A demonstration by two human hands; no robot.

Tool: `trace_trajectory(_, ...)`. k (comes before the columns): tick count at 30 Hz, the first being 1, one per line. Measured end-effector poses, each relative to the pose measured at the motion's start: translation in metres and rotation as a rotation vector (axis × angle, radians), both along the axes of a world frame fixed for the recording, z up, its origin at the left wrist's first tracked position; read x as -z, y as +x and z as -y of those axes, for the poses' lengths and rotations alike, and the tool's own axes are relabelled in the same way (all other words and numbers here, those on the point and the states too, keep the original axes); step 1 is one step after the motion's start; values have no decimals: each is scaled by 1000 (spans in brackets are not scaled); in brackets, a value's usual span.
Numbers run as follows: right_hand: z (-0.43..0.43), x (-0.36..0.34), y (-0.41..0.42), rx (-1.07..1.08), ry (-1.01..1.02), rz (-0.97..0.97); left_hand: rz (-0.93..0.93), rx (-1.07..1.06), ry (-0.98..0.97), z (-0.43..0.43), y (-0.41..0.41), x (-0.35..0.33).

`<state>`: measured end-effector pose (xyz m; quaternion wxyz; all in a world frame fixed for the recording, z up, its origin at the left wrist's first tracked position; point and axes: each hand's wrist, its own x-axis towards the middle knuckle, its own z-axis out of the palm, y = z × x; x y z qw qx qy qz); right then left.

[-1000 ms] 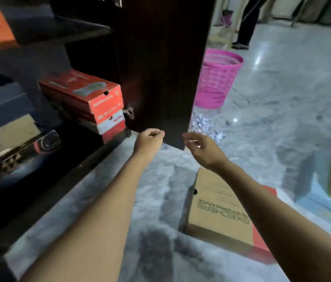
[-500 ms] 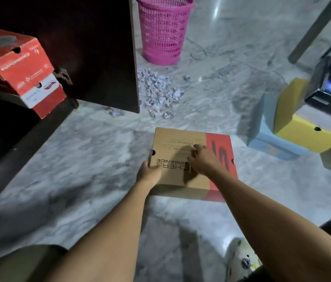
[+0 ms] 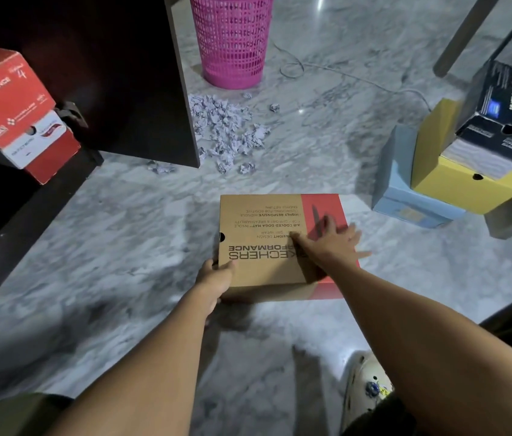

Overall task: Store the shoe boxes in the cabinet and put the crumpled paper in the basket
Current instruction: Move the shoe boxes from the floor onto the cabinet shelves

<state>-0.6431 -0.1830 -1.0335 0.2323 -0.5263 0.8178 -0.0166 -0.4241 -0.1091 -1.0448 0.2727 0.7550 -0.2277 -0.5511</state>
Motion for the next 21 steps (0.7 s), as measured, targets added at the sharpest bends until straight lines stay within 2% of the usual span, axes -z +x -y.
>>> trace_trajectory(3, -1, 3, -10, 162, 5, 117, -12, -6, -3, -1, 1, 1)
trace_trajectory(5, 1, 5, -9, 118, -25, 153, 25, -39, -10, -1, 2, 2)
trace_trajectory(9, -6, 7, -6, -59, -143, 306, 213, -223, 2, -7, 18, 5)
trace_trajectory(12, -11, 14, -8, -30, -166, 395, 248, -308, -11, -8, 33, 4)
trace_trajectory(16, -15, 28, -4, 68, -61, 562, 233, -281, -27, -5, 46, 1)
trace_trajectory(21, -14, 23, 8, -27, -89, 540, 271, -248, -40, -11, 58, -2)
